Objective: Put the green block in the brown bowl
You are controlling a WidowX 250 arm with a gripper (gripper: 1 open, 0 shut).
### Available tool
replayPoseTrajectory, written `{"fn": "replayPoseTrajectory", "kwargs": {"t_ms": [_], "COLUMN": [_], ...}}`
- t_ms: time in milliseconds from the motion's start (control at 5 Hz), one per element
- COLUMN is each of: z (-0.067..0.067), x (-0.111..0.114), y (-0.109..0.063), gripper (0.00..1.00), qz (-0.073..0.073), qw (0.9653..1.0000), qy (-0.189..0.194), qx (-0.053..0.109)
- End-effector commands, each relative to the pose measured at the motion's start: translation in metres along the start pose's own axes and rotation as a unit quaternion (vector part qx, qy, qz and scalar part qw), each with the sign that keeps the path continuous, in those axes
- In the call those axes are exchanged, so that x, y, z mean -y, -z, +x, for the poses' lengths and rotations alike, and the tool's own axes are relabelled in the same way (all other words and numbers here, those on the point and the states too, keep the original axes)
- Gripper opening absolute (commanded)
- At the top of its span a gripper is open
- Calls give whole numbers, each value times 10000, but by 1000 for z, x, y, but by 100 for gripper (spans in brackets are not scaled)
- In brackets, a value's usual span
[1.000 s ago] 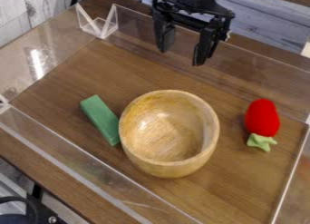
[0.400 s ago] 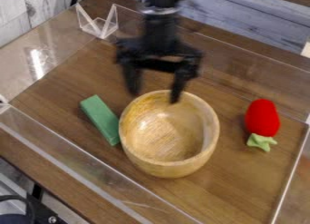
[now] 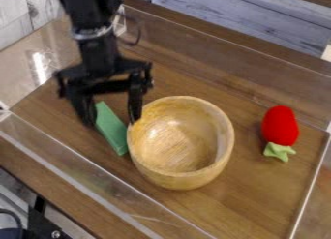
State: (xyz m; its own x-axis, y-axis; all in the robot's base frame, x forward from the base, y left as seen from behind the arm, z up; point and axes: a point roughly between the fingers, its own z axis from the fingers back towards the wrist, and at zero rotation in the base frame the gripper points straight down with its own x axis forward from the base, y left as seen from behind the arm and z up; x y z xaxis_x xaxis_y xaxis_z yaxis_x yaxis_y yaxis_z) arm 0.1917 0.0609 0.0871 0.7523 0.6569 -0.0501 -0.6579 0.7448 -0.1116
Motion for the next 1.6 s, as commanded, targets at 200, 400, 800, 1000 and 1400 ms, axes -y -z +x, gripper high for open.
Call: {"fn": "replayPoseTrajectory", "kwargs": {"t_ms": [200, 400, 800, 1000, 1400], "z": [17, 32, 43, 38, 40], "x": [-28, -43, -27, -8, 0], "y": [8, 9, 23, 23, 38], "gripper": [100, 100, 100, 100, 100], "qz": [-419, -545, -591, -577, -616], "qw": [9911, 9863, 9838, 9836, 9744], "qy": [-1246, -1555, -1691, -1711, -2160], "qx": [193, 119, 19, -16, -42]}}
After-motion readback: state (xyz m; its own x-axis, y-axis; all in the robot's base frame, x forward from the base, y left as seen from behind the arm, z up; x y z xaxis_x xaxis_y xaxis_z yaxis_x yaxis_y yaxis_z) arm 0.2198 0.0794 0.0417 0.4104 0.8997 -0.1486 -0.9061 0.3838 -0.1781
